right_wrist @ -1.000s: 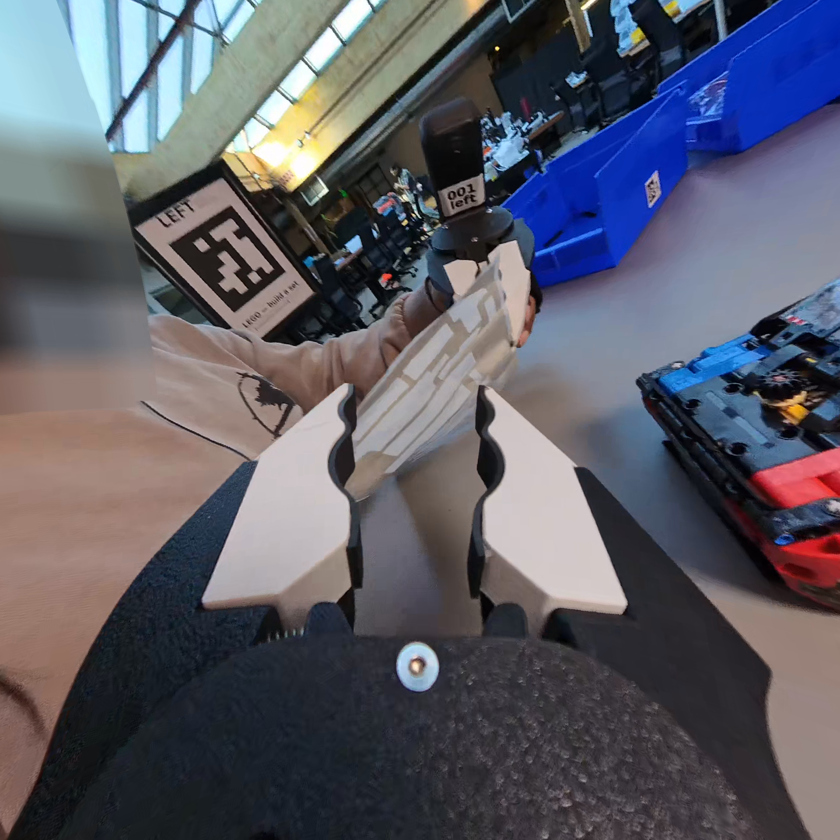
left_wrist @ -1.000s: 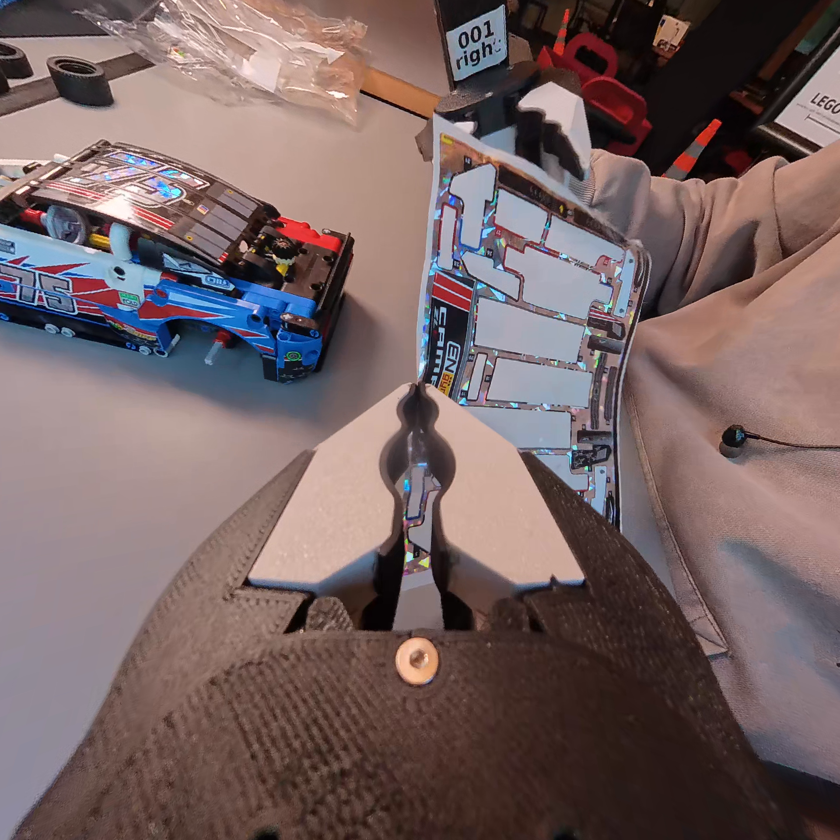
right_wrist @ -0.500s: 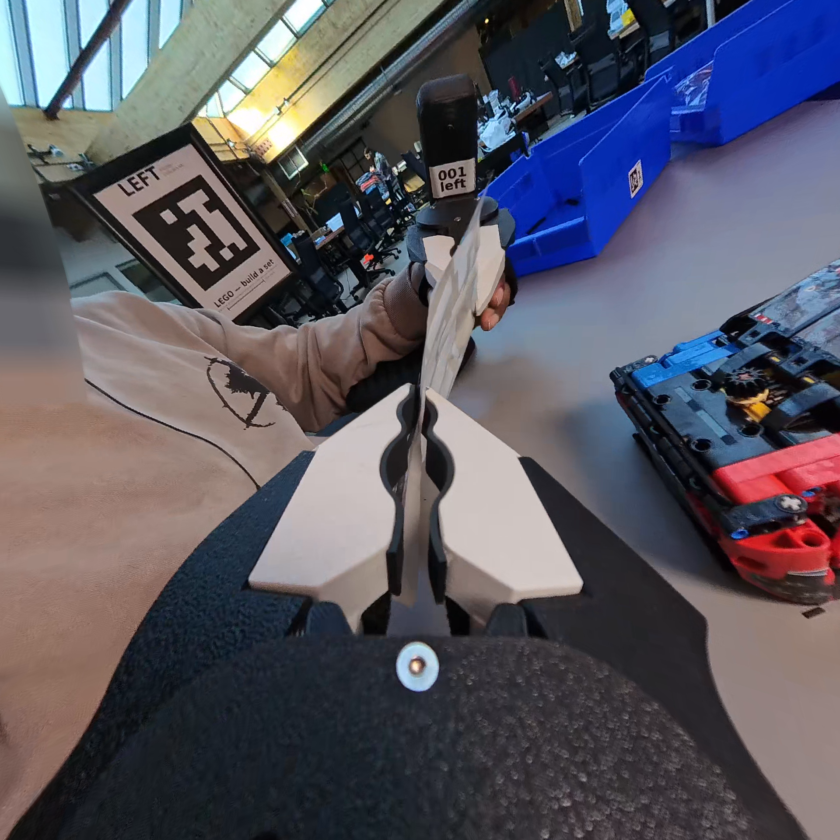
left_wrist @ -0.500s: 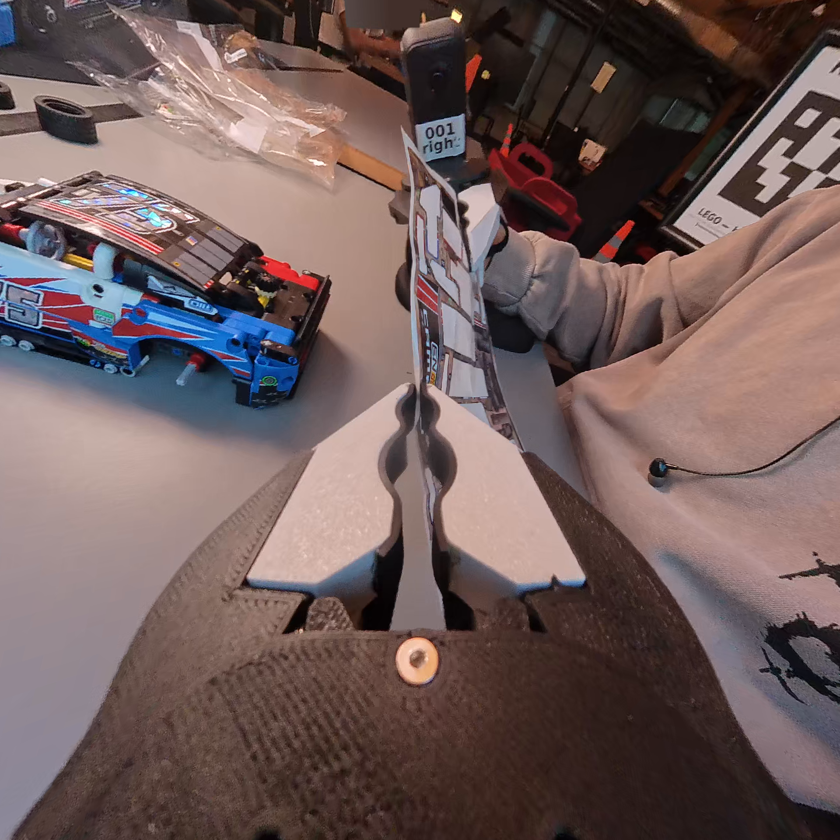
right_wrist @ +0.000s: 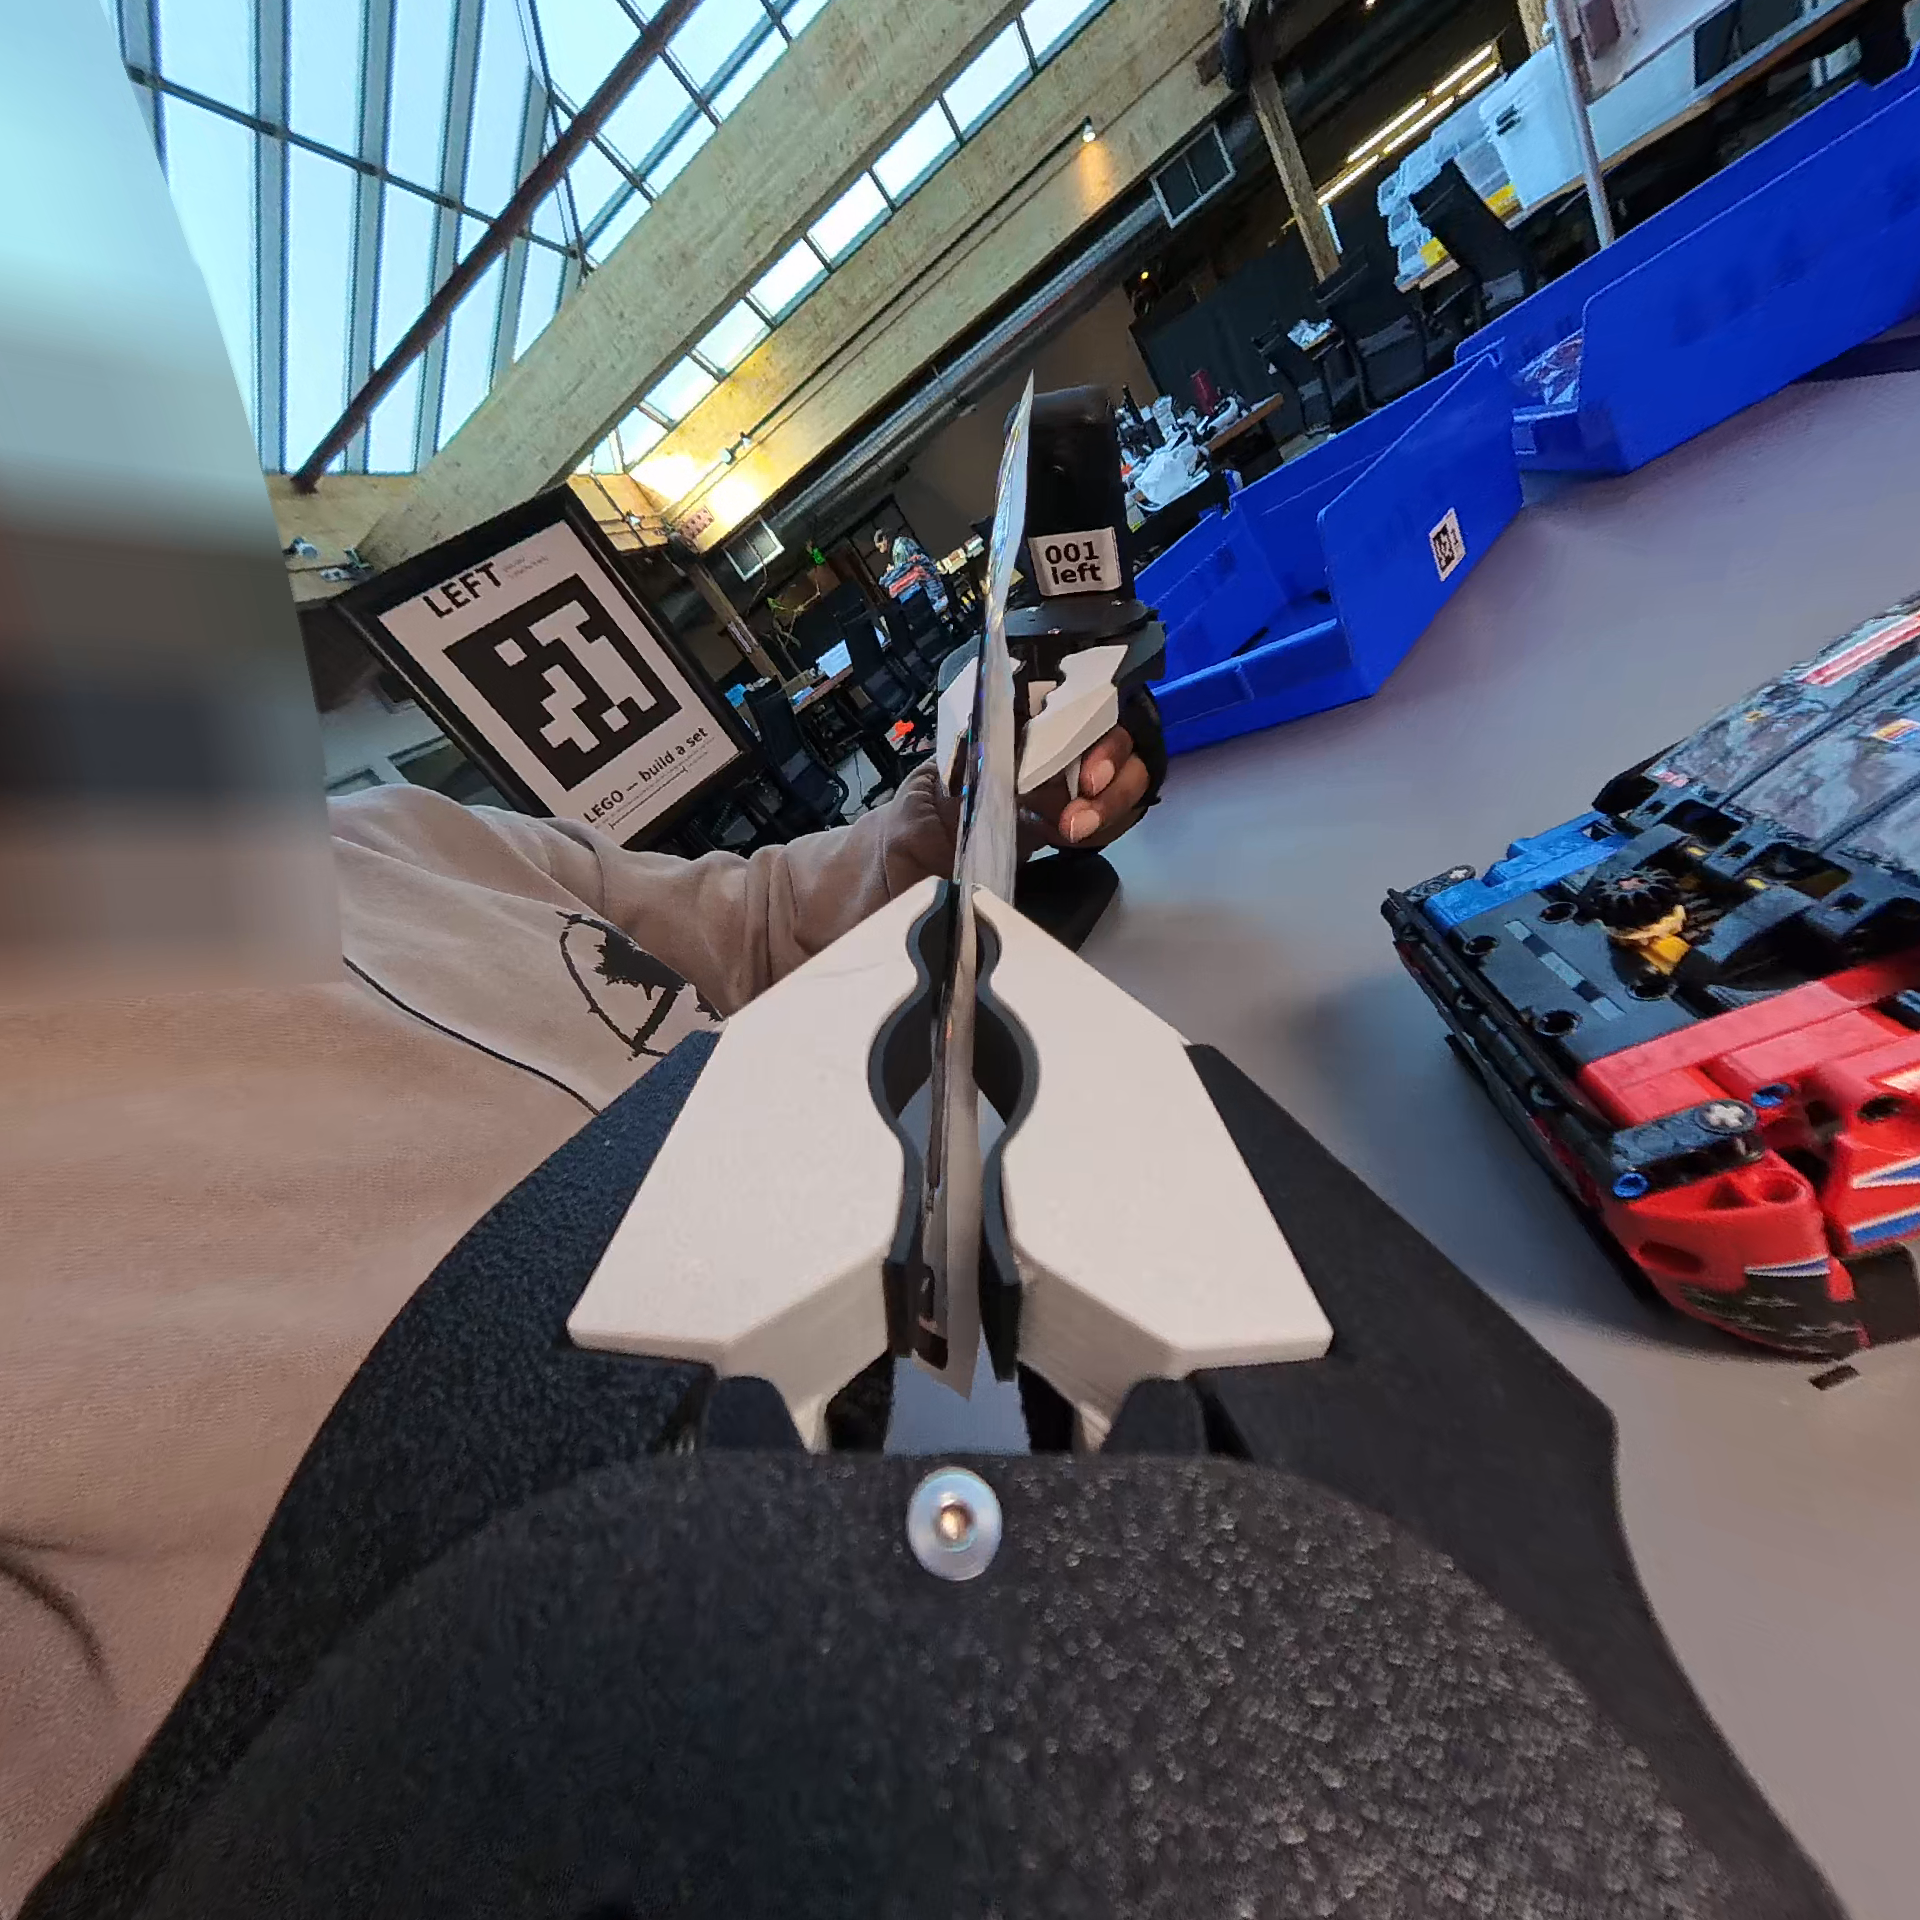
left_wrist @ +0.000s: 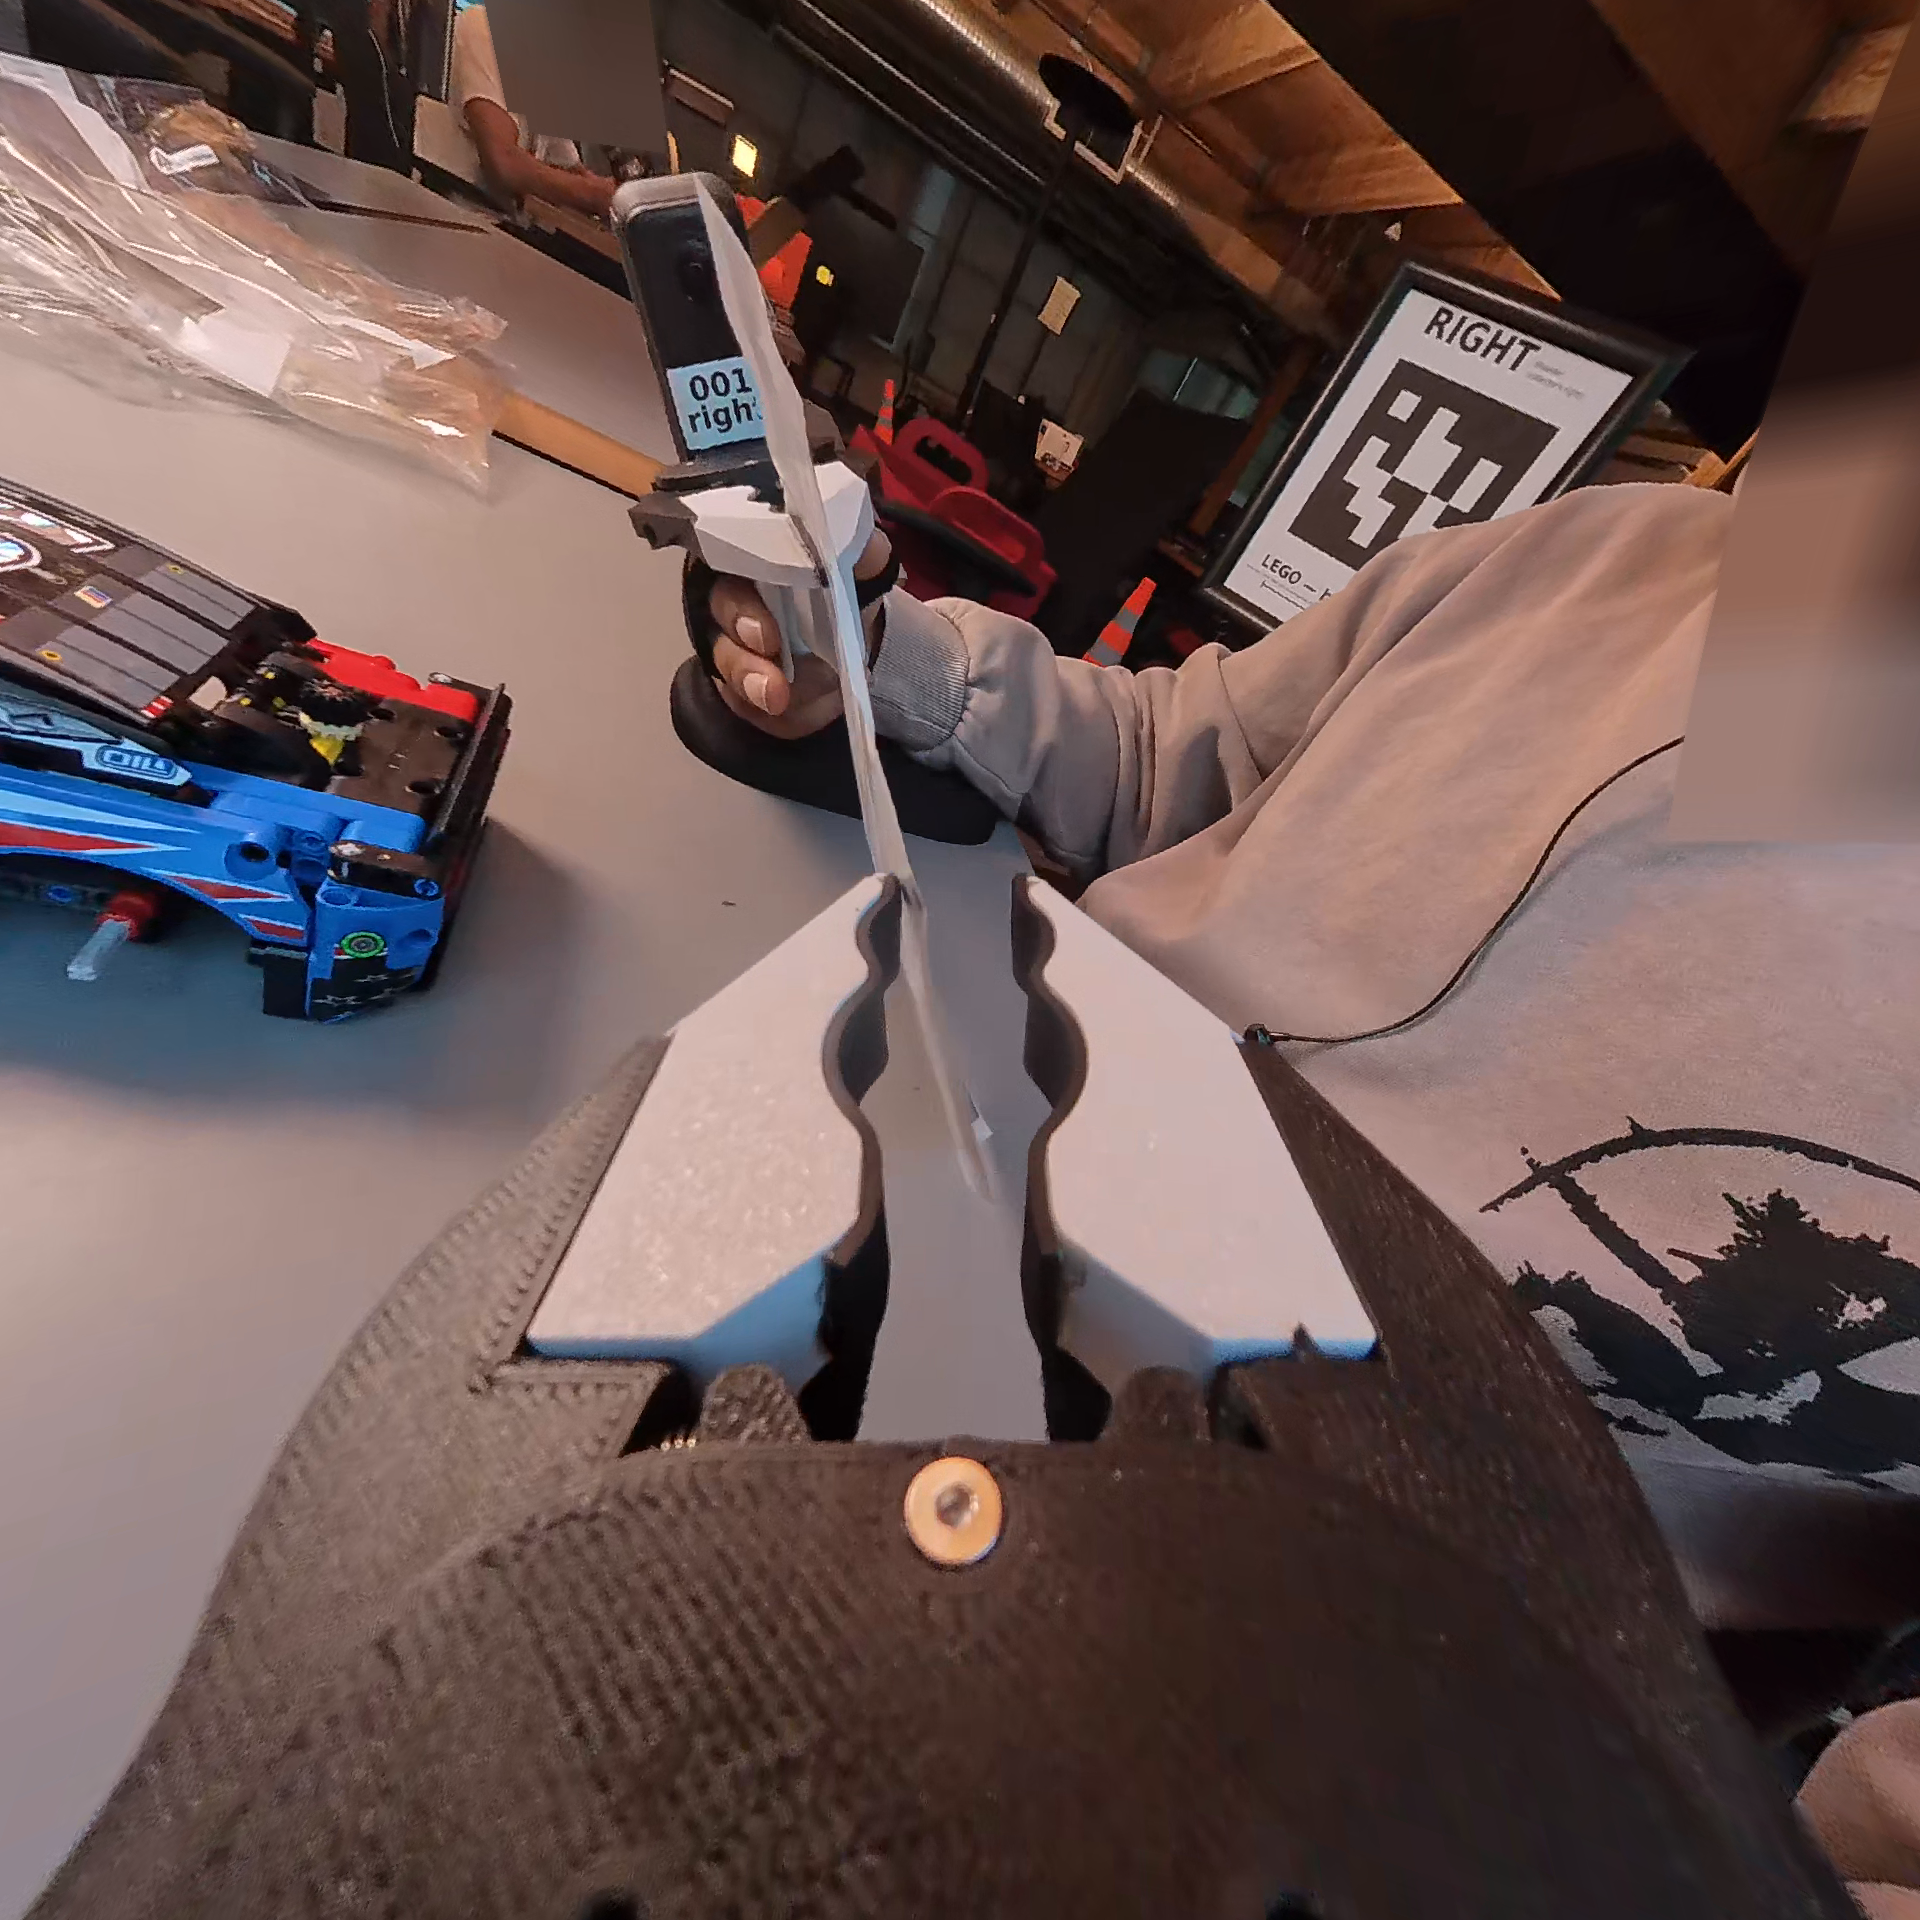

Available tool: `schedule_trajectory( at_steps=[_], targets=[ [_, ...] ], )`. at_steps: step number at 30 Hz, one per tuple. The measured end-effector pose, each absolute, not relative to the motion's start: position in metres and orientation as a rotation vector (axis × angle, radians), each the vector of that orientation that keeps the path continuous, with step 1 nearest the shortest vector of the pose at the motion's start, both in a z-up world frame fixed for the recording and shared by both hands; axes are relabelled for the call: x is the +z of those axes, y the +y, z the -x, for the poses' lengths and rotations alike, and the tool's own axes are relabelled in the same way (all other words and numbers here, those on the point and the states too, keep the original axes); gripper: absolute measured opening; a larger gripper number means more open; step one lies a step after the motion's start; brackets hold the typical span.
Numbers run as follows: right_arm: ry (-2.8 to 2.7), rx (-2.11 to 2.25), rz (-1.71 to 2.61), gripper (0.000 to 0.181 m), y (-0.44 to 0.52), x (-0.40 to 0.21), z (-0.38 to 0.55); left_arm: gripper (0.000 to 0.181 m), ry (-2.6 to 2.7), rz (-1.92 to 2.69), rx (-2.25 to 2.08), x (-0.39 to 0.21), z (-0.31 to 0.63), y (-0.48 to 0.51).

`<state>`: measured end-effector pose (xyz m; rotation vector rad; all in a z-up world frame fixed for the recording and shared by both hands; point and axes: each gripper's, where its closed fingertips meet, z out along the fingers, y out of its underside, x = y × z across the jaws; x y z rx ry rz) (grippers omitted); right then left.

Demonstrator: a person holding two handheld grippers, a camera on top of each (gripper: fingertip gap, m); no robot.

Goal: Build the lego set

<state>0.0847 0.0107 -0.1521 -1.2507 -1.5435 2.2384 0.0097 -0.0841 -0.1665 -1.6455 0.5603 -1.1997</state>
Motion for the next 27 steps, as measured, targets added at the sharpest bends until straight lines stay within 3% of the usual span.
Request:
schedule_trajectory(
  at_steps=[7,18,27],
  targets=[
    [-1.518,2.258,1.252,0.000,0.012,-0.151,-0.085,0.000,0.527,1.645,-1.175,-0.166,-0.006,-0.079],
    [-1.576,2.200,1.264,0.000,0.003,-0.159,-0.082,0.000,0.419,1.581,-1.114,-0.150,0.016,-0.071],
    [-1.970,1.932,1.213,0.005,-0.035,-0.197,-0.092,0.000,0.265,1.503,-1.134,-0.135,0.038,-0.063]
  ],
)
